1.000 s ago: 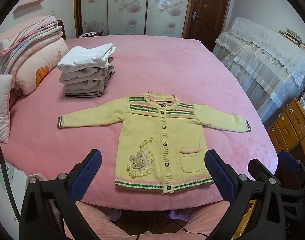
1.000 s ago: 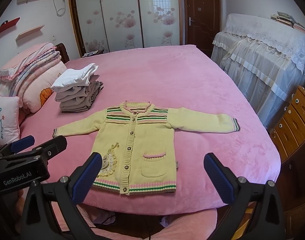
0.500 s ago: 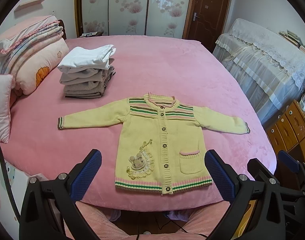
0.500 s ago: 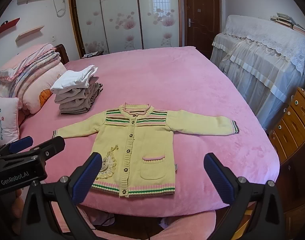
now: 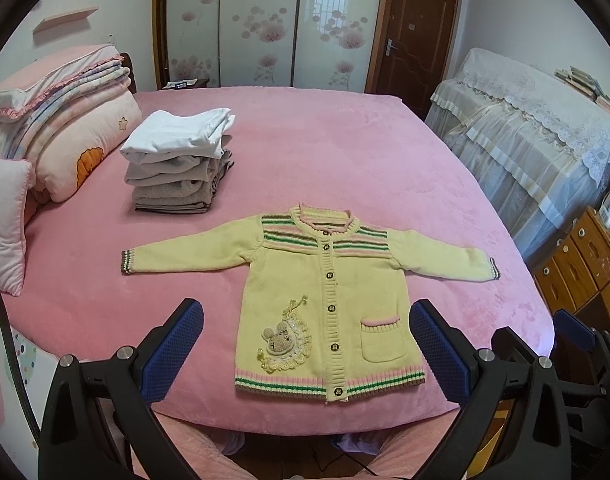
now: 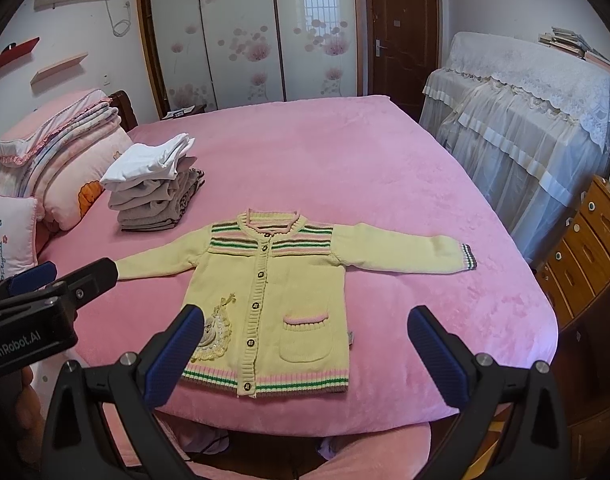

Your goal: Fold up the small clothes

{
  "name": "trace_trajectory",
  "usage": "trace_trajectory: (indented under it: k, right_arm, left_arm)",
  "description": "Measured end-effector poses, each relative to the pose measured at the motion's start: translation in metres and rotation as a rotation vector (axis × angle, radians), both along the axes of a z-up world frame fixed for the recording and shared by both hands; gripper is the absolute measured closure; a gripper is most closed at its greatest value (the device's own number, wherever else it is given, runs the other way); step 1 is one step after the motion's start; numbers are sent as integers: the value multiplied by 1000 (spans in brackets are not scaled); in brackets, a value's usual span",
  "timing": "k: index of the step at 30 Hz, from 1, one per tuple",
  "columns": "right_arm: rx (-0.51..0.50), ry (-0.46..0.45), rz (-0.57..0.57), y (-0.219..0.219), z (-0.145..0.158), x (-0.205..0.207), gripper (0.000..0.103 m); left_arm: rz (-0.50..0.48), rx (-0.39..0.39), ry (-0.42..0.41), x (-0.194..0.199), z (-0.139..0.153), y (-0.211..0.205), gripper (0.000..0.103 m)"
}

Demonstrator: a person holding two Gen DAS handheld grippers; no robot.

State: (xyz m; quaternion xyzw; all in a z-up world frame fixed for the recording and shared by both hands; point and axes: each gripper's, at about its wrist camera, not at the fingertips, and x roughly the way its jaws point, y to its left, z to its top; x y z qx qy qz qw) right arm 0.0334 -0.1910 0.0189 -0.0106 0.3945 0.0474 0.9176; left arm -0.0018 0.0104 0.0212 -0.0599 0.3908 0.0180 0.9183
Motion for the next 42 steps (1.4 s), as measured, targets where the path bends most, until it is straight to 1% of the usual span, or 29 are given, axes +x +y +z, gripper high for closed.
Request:
trace_trajectory:
  k: [7, 11, 22, 25, 29, 32, 37, 40, 42]
  right_arm:
    - [-25, -31, -7, -3, 11, 2, 1]
    - [-38, -39, 3, 0, 16, 3, 1]
    - [-18, -60, 16, -3, 27, 3, 1]
    - [-30, -66, -9, -6, 33, 5, 1]
    - [-65, -106, -8, -6, 44, 4, 1]
    - [-92, -142, 5, -7, 53, 2, 1]
    - [-113, -188, 20, -9, 64, -3, 1]
    - [-83, -207, 25, -14, 66, -4, 1]
    - [-44, -194, 30, -21, 67, -2, 1]
  left_arm:
    - [23, 16, -28, 0, 6, 6, 1]
    - [28, 18, -11, 4, 5, 7, 1]
    - [11, 8, 3, 8, 8, 8, 1]
    - [6, -6, 16, 11, 9, 8, 1]
    - [10, 8, 23, 15, 12, 6, 1]
    - [10, 31, 6, 16, 18, 2, 1]
    - [-4, 38, -19, 15, 28, -5, 1]
    - [-23, 45, -20, 17, 33, -10, 1]
    - [-37, 45, -15, 18, 34, -15, 1]
